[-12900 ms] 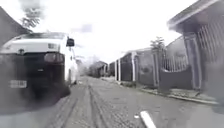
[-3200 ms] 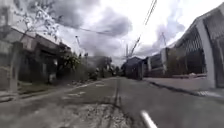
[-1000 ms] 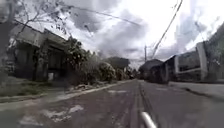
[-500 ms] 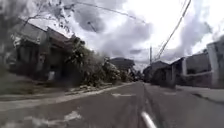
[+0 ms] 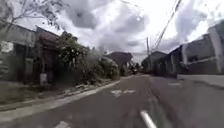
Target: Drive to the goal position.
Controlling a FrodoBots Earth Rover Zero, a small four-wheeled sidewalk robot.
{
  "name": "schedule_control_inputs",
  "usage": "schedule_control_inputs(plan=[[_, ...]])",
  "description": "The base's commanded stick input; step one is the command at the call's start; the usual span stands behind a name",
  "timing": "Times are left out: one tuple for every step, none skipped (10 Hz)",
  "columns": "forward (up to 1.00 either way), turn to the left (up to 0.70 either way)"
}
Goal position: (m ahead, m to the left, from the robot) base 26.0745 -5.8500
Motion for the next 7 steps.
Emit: schedule_control_inputs(plan=[[0.85,-0.31],[0.85,-0.3],[0.85,-0.32],[0.85,-0.17],[0.85,-0.04],[0.85,-0.02],[0.85,-0.06]])
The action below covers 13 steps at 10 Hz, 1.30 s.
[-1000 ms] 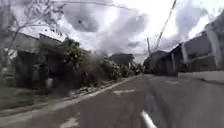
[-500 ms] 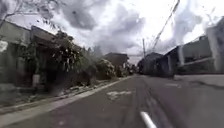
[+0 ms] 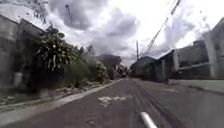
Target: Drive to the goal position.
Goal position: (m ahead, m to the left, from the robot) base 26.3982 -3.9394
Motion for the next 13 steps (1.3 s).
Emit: schedule_control_inputs(plan=[[0.85,-0.1],[0.85,-0.15],[0.85,-0.19],[0.85,-0.23],[0.85,-0.27],[0.85,-0.32],[0.85,-0.34],[0.85,-0.34],[0.85,-0.34],[0.85,-0.32],[0.85,0.0],[0.85,0.0],[0.85,-0.02]])
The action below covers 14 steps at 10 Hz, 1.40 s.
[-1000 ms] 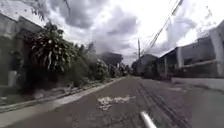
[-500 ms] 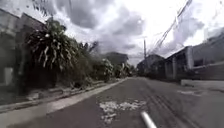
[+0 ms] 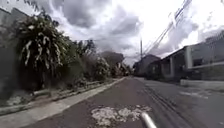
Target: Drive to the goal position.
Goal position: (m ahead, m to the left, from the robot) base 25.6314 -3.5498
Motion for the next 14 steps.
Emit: schedule_control_inputs(plan=[[0.85,-0.09],[0.85,-0.22],[0.85,-0.33],[0.85,-0.26],[0.85,-0.22],[0.85,-0.24],[0.85,-0.25],[0.85,-0.26],[0.85,-0.27],[0.85,-0.28],[0.85,-0.3],[0.85,-0.31],[0.85,-0.32],[0.85,-0.33]])
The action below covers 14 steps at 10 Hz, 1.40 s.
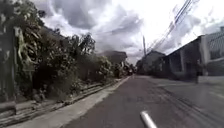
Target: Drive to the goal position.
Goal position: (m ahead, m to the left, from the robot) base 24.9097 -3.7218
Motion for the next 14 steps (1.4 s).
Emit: schedule_control_inputs(plan=[[0.85,-0.34],[0.85,-0.33],[0.85,-0.32],[0.85,-0.34],[0.85,-0.34],[0.85,-0.34],[0.85,-0.33],[0.85,-0.32],[0.85,-0.09],[0.85,0.0],[0.85,0.0],[0.85,0.0],[0.85,-0.04],[0.85,-0.08]])
